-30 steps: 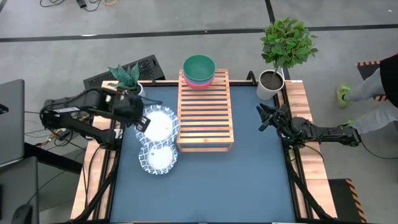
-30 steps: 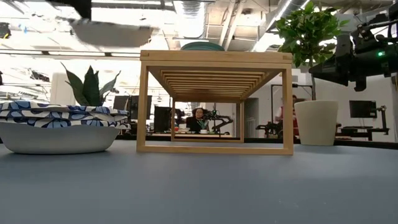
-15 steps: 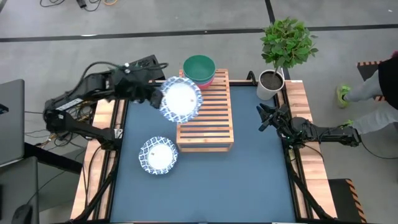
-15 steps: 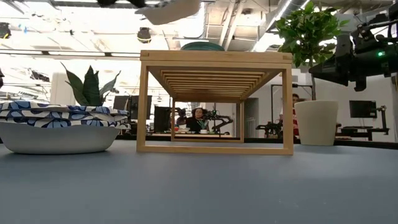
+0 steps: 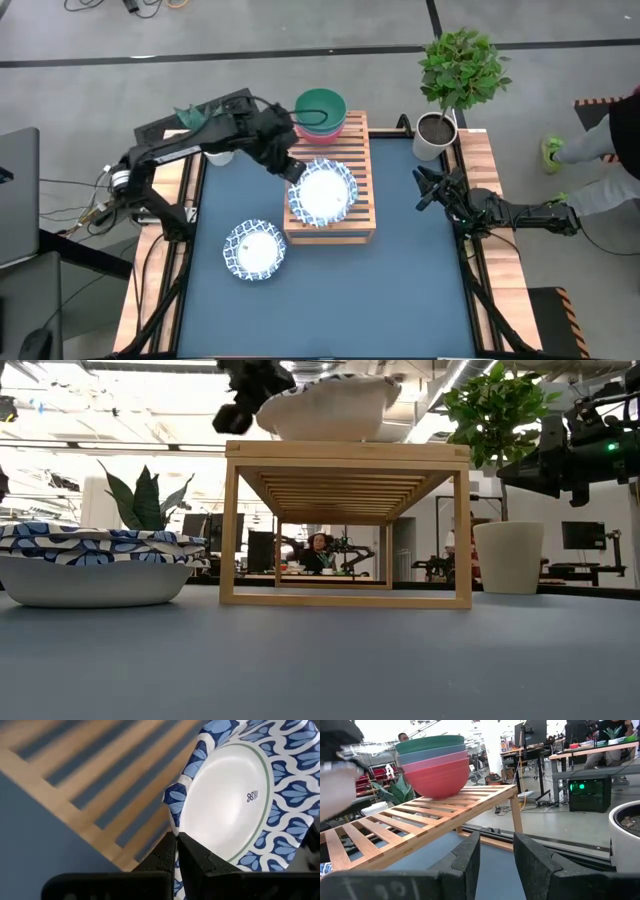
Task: Place and stack bowls onto a shelf
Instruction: Put the white patterned bowl on the shelf
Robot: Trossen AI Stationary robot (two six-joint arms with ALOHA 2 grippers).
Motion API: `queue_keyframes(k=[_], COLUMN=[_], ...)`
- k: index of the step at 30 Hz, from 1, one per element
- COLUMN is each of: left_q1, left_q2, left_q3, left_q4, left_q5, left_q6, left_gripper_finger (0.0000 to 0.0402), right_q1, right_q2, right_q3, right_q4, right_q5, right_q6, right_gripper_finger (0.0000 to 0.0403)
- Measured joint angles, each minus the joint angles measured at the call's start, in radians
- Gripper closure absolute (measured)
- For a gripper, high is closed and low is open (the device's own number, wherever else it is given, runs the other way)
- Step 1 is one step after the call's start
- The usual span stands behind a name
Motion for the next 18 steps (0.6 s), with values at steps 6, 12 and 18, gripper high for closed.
queue_keyframes(k=[6, 12, 18], left_q1=[0.033, 0.082, 0.1], left_q2=[0.043, 0.031, 0.031], left_q3=[0.0, 0.0, 0.0], left_q4=[-0.011, -0.023, -0.028], left_q5=[0.067, 0.017, 0.024], left_q6=[-0.004, 0.005, 0.05], left_gripper_finger=[0.0401, 0.0401, 0.0401], right_q1=[0.0, 0.0, 0.0], right_q2=[0.0, 0.0, 0.0], right_q3=[0.0, 0.0, 0.0], right_q4=[0.0, 0.0, 0.0], right_q5=[0.0, 0.0, 0.0], right_q6=[0.002, -0.002, -0.015], right_gripper_finger=[0.0259, 0.0259, 0.0259])
